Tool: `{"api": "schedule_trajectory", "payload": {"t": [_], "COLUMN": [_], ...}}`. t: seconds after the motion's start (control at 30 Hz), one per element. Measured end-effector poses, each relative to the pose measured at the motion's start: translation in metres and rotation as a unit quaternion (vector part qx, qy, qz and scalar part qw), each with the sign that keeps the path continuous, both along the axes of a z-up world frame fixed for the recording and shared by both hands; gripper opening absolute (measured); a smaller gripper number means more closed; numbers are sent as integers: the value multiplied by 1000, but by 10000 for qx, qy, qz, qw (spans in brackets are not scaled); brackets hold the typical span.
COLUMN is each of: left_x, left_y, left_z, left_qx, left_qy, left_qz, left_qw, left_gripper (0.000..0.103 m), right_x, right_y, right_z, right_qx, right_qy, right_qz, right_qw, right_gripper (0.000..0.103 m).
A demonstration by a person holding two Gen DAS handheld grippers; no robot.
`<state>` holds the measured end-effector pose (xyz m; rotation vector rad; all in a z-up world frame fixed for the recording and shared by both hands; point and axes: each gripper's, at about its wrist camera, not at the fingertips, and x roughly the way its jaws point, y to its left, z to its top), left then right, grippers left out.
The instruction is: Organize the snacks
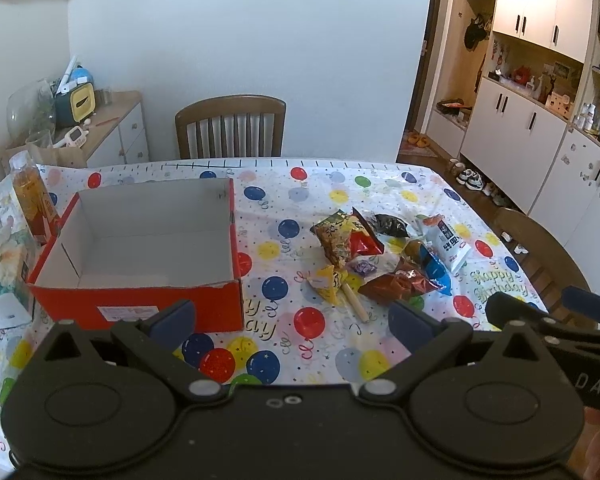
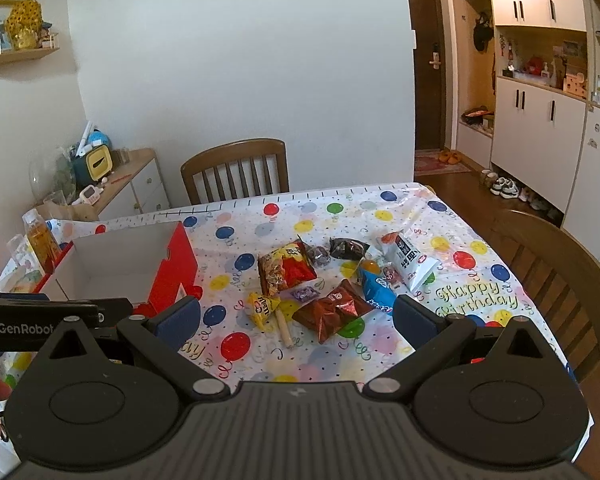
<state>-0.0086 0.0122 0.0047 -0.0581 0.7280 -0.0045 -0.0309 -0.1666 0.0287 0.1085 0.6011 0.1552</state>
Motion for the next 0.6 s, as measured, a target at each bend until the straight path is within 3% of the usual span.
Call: {"api": "schedule_trajectory", "payload": {"t": [0.6], "left_x": [-8], "left_y": [3], "left_z": [5], "left_qx": [-2], "left_qy": [-138], "left_qz": [-63], "left_qw": [9999], "left_gripper": [103], "right_x": [-11], "right_y": [1], "right_z": [4], "right_qx": [101], "right_qy": [-139], "right_qz": [-17], "right_qw": [9999], "right_gripper": [103]}}
